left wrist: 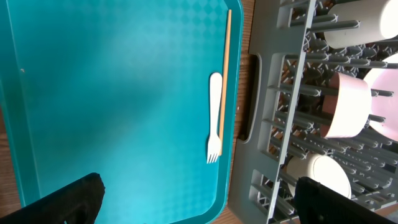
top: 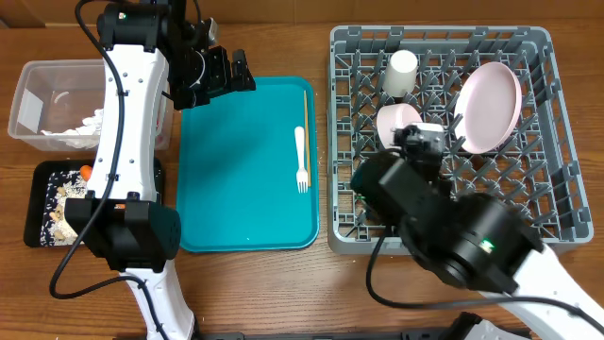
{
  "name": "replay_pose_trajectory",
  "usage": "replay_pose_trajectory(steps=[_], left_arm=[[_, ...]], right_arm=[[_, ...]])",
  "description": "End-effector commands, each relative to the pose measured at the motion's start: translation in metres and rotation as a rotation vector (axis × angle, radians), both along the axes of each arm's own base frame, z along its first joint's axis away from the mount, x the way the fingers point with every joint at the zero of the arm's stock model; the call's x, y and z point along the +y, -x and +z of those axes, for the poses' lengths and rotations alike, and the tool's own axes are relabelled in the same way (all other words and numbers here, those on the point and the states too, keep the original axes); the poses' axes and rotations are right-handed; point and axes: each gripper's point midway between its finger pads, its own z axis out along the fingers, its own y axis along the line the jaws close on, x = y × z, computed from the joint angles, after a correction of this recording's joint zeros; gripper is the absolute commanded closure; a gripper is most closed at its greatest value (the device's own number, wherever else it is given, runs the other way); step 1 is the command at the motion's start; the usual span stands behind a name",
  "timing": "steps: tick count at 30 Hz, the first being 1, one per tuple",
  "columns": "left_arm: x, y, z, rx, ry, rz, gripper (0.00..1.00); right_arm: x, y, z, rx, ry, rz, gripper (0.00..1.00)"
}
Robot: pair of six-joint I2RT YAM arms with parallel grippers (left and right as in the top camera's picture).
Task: Sort waste into correct bins and load items into the dishwasher rack
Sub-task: 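Raise the right gripper and move it left toward the white fork, then lower the right gripper over the white fork handle to grasp it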
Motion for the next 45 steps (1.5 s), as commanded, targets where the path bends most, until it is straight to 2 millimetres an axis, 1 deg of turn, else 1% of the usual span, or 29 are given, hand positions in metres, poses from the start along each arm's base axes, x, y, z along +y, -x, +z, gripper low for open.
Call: replay_pose_trajectory(steps=[1, 2, 3, 4, 5, 6, 7, 9, 11, 13, 18, 20, 25, 26, 29, 30, 32, 33, 34, 37, 42, 45], left_arm=[[-0.003, 0.002, 0.02, -0.059, 0.002, -0.013, 0.0], [-0.003, 0.002, 0.02, -0.059, 0.002, -0.013, 0.0], [-0.003, 0.002, 0.02, -0.059, 0.001, -0.013, 0.0], [-0.003, 0.002, 0.02, -0.059, 0.001, -0.013, 0.0], [-0.003, 0.001, 0.02, -0.059, 0.001, -0.013, 0.0], [-0.003, 0.002, 0.02, -0.059, 0.002, -0.013, 0.0], [-0.003, 0.002, 0.02, -0.059, 0.002, -0.013, 0.0], [-0.003, 0.002, 0.02, -0.059, 0.002, -0.013, 0.0], [-0.003, 0.002, 0.02, -0.059, 0.002, -0.013, 0.0], [-0.003, 0.002, 0.02, -0.059, 0.002, -0.013, 0.0], [-0.003, 0.002, 0.02, -0.059, 0.002, -0.013, 0.0], [-0.003, 0.002, 0.02, -0.059, 0.001, -0.013, 0.0], [-0.003, 0.002, 0.02, -0.059, 0.002, -0.013, 0.0], [-0.003, 0.002, 0.02, -0.059, 0.001, -0.013, 0.0], [-0.003, 0.002, 0.02, -0.059, 0.001, -0.013, 0.0], [-0.003, 0.002, 0.02, -0.059, 0.001, -0.013, 0.0], [-0.003, 0.002, 0.02, -0.059, 0.001, -0.013, 0.0], [-0.003, 0.002, 0.02, -0.059, 0.002, -0.013, 0.0], [-0.003, 0.002, 0.02, -0.059, 0.002, -0.013, 0.0], [-0.003, 0.002, 0.02, -0.059, 0.002, -0.013, 0.0], [-0.003, 0.002, 0.02, -0.059, 0.001, -0.013, 0.0], [-0.003, 0.001, 0.02, -0.059, 0.002, -0.013, 0.0]], right_arm=[[0.022, 0.009, 0.006, 0.021, -0.032, 0.181, 0.96], [0.024, 0.007, 0.006, 0.018, -0.035, 0.181, 0.96], [0.03, 0.005, 0.004, 0.021, -0.051, 0.19, 0.94], [0.038, 0.005, 0.002, 0.033, -0.077, 0.21, 0.88], [0.045, 0.006, 0.0, 0.044, -0.099, 0.227, 0.88], [0.059, 0.005, -0.005, 0.066, -0.139, 0.258, 0.88], [0.066, 0.004, -0.008, 0.078, -0.162, 0.26, 0.89], [0.078, -0.001, -0.018, 0.108, -0.209, 0.228, 0.96], [0.09, -0.007, -0.032, 0.137, -0.232, 0.21, 0.96], [0.106, -0.014, -0.054, 0.173, -0.231, 0.224, 0.96], [0.141, -0.035, -0.096, 0.208, -0.199, 0.243, 0.96], [0.151, -0.046, -0.113, 0.206, -0.186, 0.234, 0.96], [0.168, -0.071, -0.155, 0.194, -0.145, 0.202, 0.96], [0.173, -0.075, -0.166, 0.199, -0.14, 0.201, 0.96], [0.175, -0.083, -0.186, 0.2, -0.113, 0.181, 0.96], [0.168, -0.09, -0.198, 0.187, -0.081, 0.114, 0.95], [0.162, -0.097, -0.208, 0.168, -0.04, 0.078, 0.86], [0.159, -0.1, -0.213, 0.159, -0.021, 0.067, 0.83], [0.157, -0.102, -0.217, 0.15, -0.001, 0.055, 0.83], [0.15, -0.109, -0.227, 0.127, 0.046, 0.027, 0.81], [0.144, -0.117, -0.241, 0.102, 0.097, -0.003, 0.71], [0.137, -0.126, -0.241, 0.073, 0.114, -0.032, 0.68]])
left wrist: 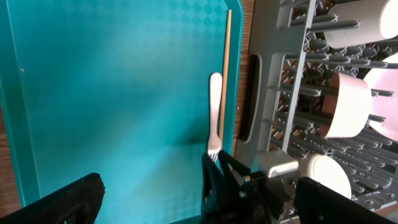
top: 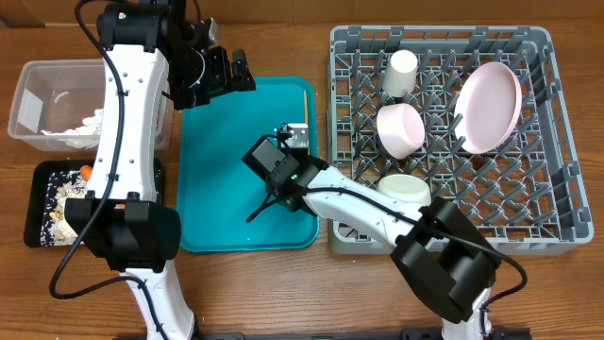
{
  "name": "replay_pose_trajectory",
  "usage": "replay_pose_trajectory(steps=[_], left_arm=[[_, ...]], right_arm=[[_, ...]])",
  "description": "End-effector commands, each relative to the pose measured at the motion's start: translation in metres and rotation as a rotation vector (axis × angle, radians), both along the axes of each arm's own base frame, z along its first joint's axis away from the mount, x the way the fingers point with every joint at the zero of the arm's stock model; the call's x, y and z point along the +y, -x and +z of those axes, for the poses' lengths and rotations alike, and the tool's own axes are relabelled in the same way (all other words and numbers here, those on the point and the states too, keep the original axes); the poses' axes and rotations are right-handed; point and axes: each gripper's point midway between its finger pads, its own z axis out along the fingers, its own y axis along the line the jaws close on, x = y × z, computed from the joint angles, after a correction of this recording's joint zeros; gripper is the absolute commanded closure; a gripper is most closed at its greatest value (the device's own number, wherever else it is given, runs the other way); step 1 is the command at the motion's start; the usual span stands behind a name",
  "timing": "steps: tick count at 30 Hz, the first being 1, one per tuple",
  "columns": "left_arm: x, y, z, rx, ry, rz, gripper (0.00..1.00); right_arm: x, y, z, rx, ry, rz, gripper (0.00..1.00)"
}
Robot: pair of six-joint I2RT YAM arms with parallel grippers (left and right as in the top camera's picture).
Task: Sort waste into correct bins and load items into the dishwasher rack
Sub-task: 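Lower the right gripper over the white fork handle to grasp it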
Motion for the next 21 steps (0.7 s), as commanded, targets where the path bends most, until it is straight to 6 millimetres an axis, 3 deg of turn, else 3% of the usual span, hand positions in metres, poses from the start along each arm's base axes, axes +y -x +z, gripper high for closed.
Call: replay_pose_trajectory(steps=[1, 12, 21], left_arm=[[-0.003, 0.002, 0.02, -0.059, 0.002, -0.013, 0.0], [-0.003, 0.001, 0.02, -0.059, 0.001, -0.013, 0.0], [-0.003, 0.001, 0.02, -0.059, 0.002, -0.013, 0.0]], right_arm=[[-0.016, -0.016, 0.0, -0.062, 0.052, -0.058, 0.67], [-0.031, -0.037, -0.005, -0.031, -0.01, -0.102, 0.67], [-0.018, -0.026, -0.013, 0.049, -0.074, -0.059, 0.67]])
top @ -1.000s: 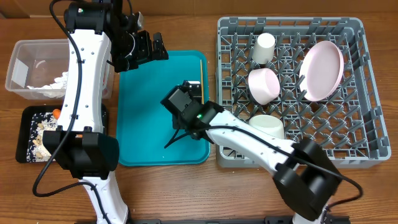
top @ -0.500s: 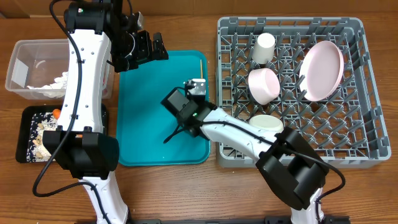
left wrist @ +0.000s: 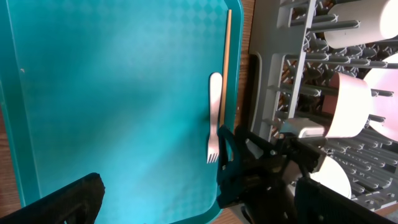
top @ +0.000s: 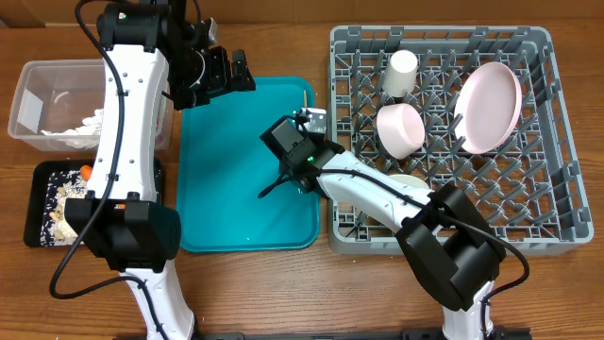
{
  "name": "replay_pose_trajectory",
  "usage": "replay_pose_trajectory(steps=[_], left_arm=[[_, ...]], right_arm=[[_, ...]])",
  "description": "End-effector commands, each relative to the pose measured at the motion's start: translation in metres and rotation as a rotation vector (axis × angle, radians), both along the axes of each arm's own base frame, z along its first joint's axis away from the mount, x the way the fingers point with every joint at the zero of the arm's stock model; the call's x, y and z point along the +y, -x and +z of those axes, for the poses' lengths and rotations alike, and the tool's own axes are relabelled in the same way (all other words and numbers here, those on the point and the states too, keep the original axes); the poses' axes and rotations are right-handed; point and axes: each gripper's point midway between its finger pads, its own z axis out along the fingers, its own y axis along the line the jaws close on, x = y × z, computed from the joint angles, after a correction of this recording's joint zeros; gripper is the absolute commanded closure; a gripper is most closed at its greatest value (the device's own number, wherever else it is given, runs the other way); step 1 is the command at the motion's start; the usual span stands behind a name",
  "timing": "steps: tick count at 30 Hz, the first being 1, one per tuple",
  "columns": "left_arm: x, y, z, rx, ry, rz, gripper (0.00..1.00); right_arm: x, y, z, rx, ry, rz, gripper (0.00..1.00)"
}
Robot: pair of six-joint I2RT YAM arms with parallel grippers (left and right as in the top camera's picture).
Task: Sort waste into correct bins and load items into the dishwasher rack
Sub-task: 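Lower the right gripper over the white fork handle to grasp it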
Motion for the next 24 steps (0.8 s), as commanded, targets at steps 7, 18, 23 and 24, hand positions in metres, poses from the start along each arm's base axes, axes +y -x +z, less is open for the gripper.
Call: replay_pose_trajectory(steps=[7, 18, 23, 24], left_arm=[[-0.003, 0.001, 0.02, -0.059, 0.001, -0.013, 0.0], [-0.003, 0.001, 0.02, -0.059, 0.001, -0.013, 0.0], [-0.003, 0.001, 0.02, -0.059, 0.002, -0.013, 0.0], [-0.003, 0.001, 0.02, -0.059, 0.002, -0.013, 0.0]], right_arm=[[0.004, 0.011, -0.012, 0.065, -0.01, 0.027, 0.67], [-0.001, 0.021, -0.042, 0.135, 0.034, 0.033, 0.67], [-0.002, 0.027, -0.05, 0.171, 0.043, 0.039, 0.67], [-0.003, 0.028, -0.051, 0.175, 0.048, 0.039, 0.67]])
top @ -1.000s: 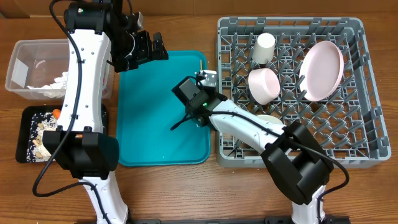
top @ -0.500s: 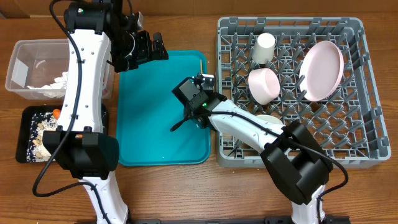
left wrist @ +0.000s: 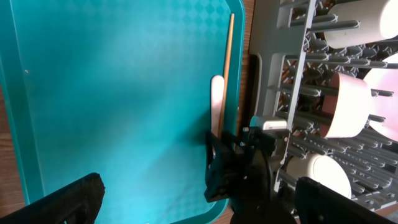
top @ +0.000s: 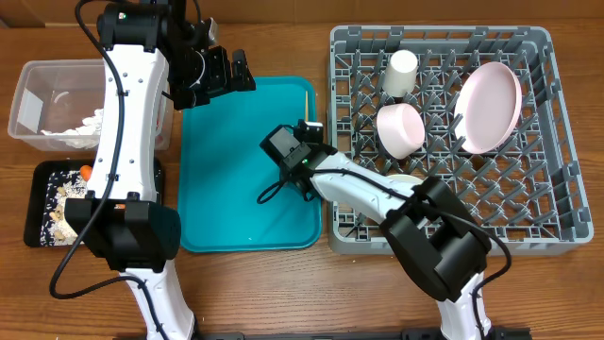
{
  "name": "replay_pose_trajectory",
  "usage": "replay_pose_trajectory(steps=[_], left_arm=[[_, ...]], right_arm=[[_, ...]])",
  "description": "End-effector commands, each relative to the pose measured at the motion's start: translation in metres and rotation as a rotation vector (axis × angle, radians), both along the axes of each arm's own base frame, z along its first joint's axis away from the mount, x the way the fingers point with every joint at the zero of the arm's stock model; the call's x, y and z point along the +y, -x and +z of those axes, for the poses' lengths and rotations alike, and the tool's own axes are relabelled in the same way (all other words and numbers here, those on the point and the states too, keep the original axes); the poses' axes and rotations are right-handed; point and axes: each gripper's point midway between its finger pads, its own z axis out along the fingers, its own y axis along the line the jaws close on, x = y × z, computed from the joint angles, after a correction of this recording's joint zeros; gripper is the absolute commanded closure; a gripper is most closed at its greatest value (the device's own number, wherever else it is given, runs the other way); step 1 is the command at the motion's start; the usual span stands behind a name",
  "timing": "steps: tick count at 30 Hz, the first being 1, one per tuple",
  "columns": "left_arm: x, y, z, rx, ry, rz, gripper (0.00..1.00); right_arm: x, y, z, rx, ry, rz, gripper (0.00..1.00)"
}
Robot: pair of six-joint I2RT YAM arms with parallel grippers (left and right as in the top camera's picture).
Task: Sort waste into correct bins and load items into the dishwasher rack
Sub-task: 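Lower the right gripper over the white fork handle to grasp it, then close the right gripper on the fork and lift it off the tray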
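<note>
A white fork (left wrist: 216,102) lies on the teal tray (top: 226,189) near its right edge, with a wooden chopstick (left wrist: 227,62) beside it. My right gripper (top: 291,156) is low over the fork's tine end and hides the tines. Whether its fingers are closed on the fork does not show. My left gripper (top: 229,76) hangs open and empty above the tray's top left corner, its dark fingertips (left wrist: 74,196) at the bottom of the left wrist view.
The grey dishwasher rack (top: 547,198) on the right holds a white cup (top: 401,71), a pink bowl (top: 401,129), a pink plate (top: 489,106) and a white bowl (top: 408,179). A clear bin (top: 38,90) and a black food-scrap tray (top: 42,203) stand at the left.
My right gripper has shifted from just right of the fork's tines to directly over them, hiding them. The left arm has barely moved and is still open.
My right arm was over the rack by the white bowl, with fork and chopstick lying free on the tray. It then reached over the tray by the fork, then stood at the tray's right edge beside the tines, and now covers the tines.
</note>
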Motion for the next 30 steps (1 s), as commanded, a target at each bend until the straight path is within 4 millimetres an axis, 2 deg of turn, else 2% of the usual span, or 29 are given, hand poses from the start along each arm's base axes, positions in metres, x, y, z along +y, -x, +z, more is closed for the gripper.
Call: replay_pose_trajectory(steps=[1, 5, 8, 17, 24, 30], left_arm=[[-0.003, 0.001, 0.02, -0.059, 0.002, -0.013, 0.0], [-0.003, 0.001, 0.02, -0.059, 0.001, -0.013, 0.0], [-0.003, 0.001, 0.02, -0.059, 0.002, -0.013, 0.0], [-0.003, 0.002, 0.02, -0.058, 0.002, -0.013, 0.0], [-0.003, 0.002, 0.02, -0.058, 0.002, -0.013, 0.0], [-0.003, 0.002, 0.02, -0.058, 0.002, -0.013, 0.0]], right_arm=[[-0.004, 0.009, -0.011, 0.046, 0.02, 0.004, 0.68], [-0.01, 0.014, -0.013, 0.071, 0.045, 0.003, 0.72], [-0.011, 0.015, -0.013, 0.074, 0.048, 0.004, 0.82], [-0.012, 0.013, -0.01, 0.062, 0.055, 0.003, 0.83], [-0.012, 0.009, 0.008, 0.066, 0.081, -0.001, 0.92], [-0.01, 0.008, 0.016, 0.071, 0.084, -0.001, 0.92]])
